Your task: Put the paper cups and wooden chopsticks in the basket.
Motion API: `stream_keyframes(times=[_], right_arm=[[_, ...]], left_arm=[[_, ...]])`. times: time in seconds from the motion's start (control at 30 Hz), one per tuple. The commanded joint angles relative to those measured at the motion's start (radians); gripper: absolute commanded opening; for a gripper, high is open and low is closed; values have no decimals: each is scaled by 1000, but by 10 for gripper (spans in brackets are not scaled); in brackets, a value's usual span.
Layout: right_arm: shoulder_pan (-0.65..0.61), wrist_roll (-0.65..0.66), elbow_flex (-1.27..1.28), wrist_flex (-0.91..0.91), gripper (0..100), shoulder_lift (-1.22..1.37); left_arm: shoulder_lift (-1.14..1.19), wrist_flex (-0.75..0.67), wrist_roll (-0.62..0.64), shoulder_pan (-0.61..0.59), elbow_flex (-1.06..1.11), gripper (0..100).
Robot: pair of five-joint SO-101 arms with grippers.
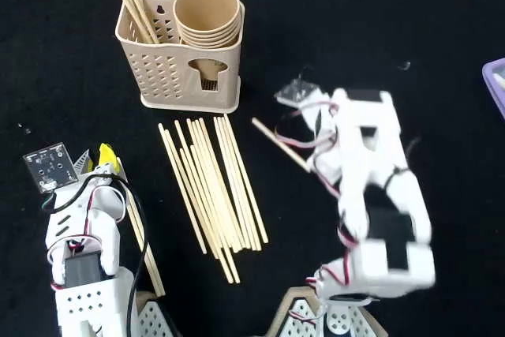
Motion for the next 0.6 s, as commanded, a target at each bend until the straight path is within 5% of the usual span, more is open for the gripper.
stream_keyframes(times=[0.0,0.13,0.23,0.47,0.57], right_arm=[[-34,-18,252,-110,11,-243],[-164,-43,418,-245,11,-383],[-278,-180,469,-334,23,-421],[-476,-394,450,-456,263,-383],[-528,-443,433,-508,282,-372]], left_arm=[[-14,-5,-2,13,22,105],[-14,-5,-2,12,22,105],[-14,-5,-2,8,22,104],[-14,-5,-2,7,22,104],[-14,-5,-2,7,22,104]])
